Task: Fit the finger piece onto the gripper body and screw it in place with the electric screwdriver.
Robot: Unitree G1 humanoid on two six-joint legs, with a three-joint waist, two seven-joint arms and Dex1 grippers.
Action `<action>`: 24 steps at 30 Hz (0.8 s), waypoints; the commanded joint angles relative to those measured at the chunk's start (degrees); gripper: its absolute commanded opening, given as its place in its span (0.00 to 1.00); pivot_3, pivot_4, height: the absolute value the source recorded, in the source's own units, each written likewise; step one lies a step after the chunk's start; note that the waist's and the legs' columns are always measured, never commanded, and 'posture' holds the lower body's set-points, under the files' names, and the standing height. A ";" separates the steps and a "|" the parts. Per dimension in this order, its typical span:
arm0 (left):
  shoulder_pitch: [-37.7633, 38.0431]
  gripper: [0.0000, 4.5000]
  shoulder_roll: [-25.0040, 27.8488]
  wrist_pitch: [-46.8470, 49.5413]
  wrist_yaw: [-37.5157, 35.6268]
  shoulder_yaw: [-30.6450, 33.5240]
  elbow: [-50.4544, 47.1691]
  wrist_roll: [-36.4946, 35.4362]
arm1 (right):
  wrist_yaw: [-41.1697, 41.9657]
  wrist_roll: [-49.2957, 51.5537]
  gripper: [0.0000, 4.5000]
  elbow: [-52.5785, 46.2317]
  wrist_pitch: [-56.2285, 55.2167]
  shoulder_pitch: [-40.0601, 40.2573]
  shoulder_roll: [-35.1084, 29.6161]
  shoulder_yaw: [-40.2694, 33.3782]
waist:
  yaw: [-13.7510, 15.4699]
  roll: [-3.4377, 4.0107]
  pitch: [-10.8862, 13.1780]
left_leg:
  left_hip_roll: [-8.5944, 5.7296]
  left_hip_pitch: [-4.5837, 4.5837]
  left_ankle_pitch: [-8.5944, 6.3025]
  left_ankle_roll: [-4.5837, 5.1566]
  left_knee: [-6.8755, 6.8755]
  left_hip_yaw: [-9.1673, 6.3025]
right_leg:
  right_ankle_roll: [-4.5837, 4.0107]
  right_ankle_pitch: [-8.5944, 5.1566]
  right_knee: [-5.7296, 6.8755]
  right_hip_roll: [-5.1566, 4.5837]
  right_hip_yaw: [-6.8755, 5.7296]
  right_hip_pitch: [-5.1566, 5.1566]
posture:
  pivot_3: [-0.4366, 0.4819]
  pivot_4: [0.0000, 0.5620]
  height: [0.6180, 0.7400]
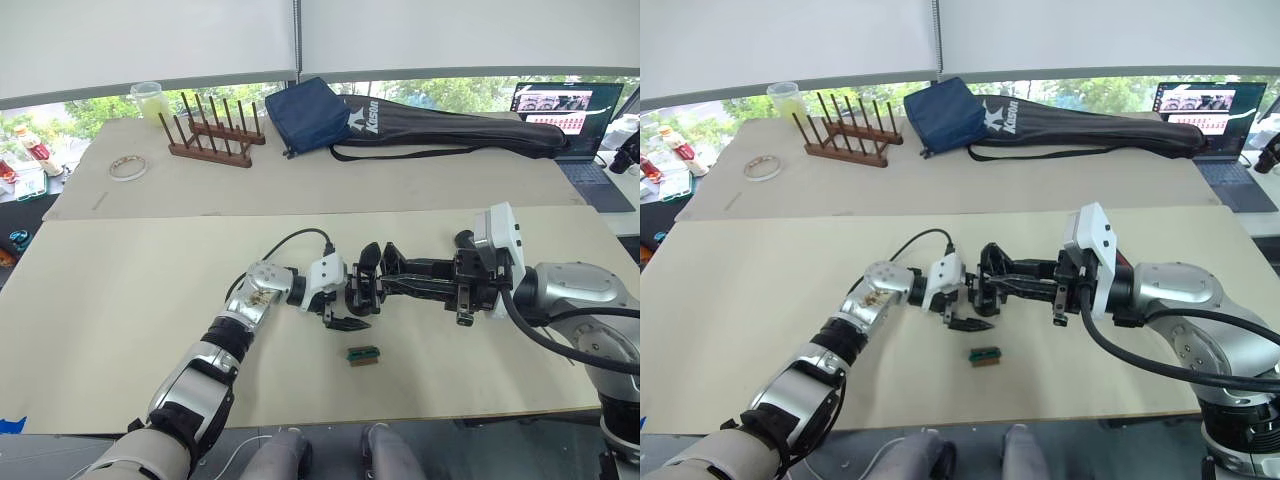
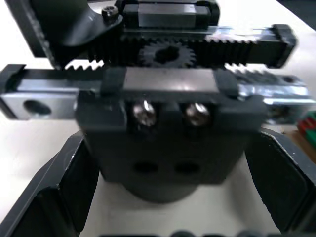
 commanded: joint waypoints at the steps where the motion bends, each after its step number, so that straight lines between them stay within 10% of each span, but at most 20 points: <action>1: -0.59 1.00 -1.16 1.05 0.02 1.27 -0.13 -0.87 | 0.15 0.01 0.09 -1.80 -2.12 0.15 -0.30 -1.31 | 0.00 0.00 0.00 | 0.00 0.00 0.00 0.00 0.00 0.00 | 0.00 0.00 0.00 0.00 0.00 0.00 | 0.48 0.27 1.00; 4: -0.96 1.00 -1.19 -1.66 0.66 0.65 1.85 0.97 | -0.13 0.04 0.09 -1.89 -2.19 0.20 -0.23 -1.11 | 0.00 0.00 0.00 | -0.01 0.00 0.00 0.00 0.02 0.01 | 0.00 0.00 0.00 0.00 0.00 0.00 | 0.48 0.27 1.00; 10: -2.12 0.52 -0.97 -4.51 1.06 1.45 5.00 1.45 | -0.19 -0.21 0.09 -1.66 -3.15 -0.25 0.46 -0.43 | 0.01 -0.01 0.00 | -0.02 0.00 0.00 0.00 0.03 0.01 | 0.00 0.00 -0.02 -0.02 0.00 0.01 | 0.48 0.27 1.00; 24: -1.25 0.53 2.55 -2.97 -4.04 2.99 0.59 -0.17 | 6.91 -10.70 0.09 7.33 -18.25 -1.72 7.66 9.44 | -0.52 0.00 -0.01 | 0.00 0.01 0.01 -0.02 0.03 0.04 | 0.00 0.00 0.05 0.16 0.00 -0.06 | 0.48 0.27 1.00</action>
